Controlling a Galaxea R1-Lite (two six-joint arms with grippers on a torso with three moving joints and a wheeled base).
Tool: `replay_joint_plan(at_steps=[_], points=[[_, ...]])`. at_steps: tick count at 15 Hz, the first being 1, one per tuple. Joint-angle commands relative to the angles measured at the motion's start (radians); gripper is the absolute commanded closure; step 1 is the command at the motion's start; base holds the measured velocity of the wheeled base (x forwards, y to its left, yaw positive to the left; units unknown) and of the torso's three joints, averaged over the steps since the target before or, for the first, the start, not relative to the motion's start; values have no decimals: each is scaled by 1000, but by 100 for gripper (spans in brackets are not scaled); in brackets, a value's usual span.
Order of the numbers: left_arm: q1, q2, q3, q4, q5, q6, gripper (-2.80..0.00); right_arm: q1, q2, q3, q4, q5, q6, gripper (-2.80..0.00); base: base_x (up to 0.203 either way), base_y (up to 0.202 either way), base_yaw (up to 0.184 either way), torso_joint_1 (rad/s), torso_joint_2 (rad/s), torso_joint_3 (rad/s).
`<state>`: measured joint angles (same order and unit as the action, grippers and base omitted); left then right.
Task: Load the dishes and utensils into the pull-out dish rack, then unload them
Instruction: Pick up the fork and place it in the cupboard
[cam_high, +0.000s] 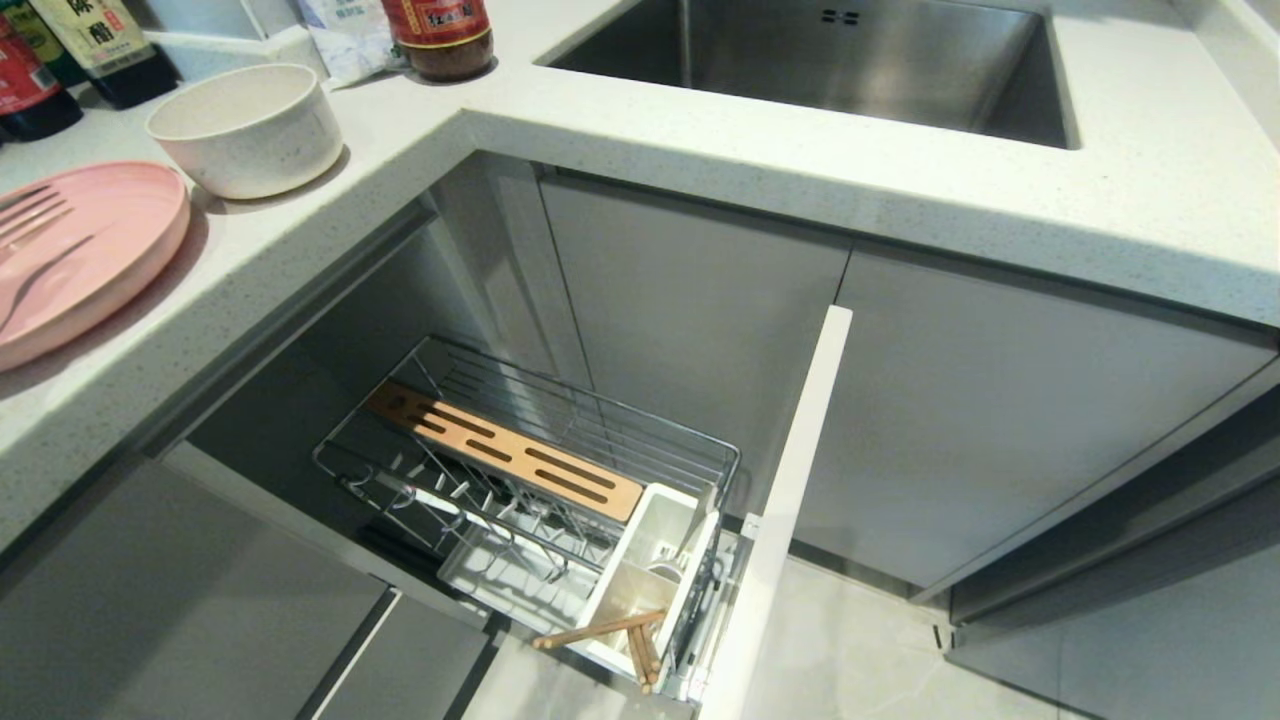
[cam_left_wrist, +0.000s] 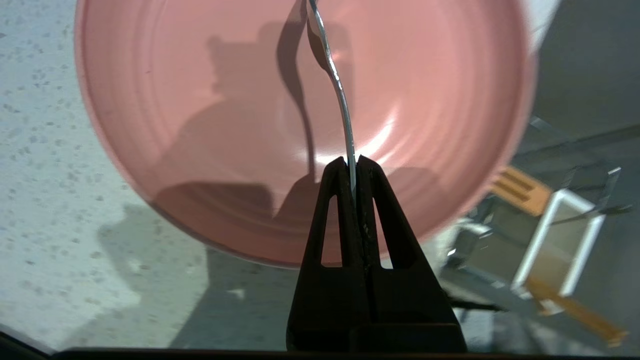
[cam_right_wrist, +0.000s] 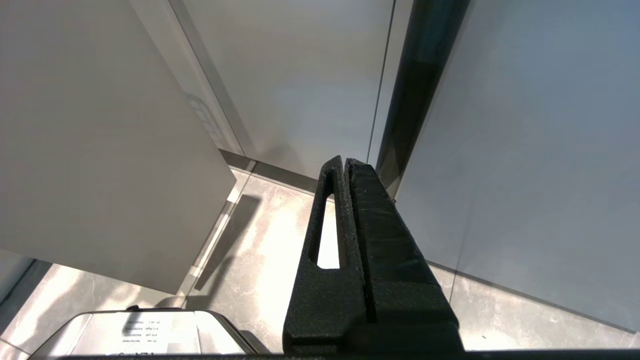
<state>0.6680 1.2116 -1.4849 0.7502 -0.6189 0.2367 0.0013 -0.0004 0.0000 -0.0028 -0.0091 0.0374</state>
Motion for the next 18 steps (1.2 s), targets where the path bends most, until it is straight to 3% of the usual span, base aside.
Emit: replay_joint_plan(at_steps=[1, 3, 4, 8, 11, 13, 18], points=[[-27, -44, -21, 3, -4, -84, 0, 0, 0, 0, 0, 0, 1, 0, 0, 0, 0, 0, 0, 0], [-94, -83, -46, 3, -4, -211, 0, 0, 0, 0, 0, 0, -1, 0, 0, 0, 0, 0, 0, 0], [-132, -91, -51, 3, -4, -240, 0, 0, 0, 0, 0, 0, 1, 0, 0, 0, 0, 0, 0, 0], [-363, -69, -101, 7, 2, -275, 0, 0, 0, 0, 0, 0, -1, 0, 0, 0, 0, 0, 0, 0], [-506, -52, -102, 9, 8, -368, 0, 0, 0, 0, 0, 0, 0, 0, 0, 0, 0, 0, 0, 0], [-638, -45, -87, 13, 12, -401, 0, 0, 0, 0, 0, 0, -1, 0, 0, 0, 0, 0, 0, 0], [-968, 13, 5, 24, 125, -450, 0, 0, 0, 0, 0, 0, 0, 0, 0, 0, 0, 0, 0, 0]])
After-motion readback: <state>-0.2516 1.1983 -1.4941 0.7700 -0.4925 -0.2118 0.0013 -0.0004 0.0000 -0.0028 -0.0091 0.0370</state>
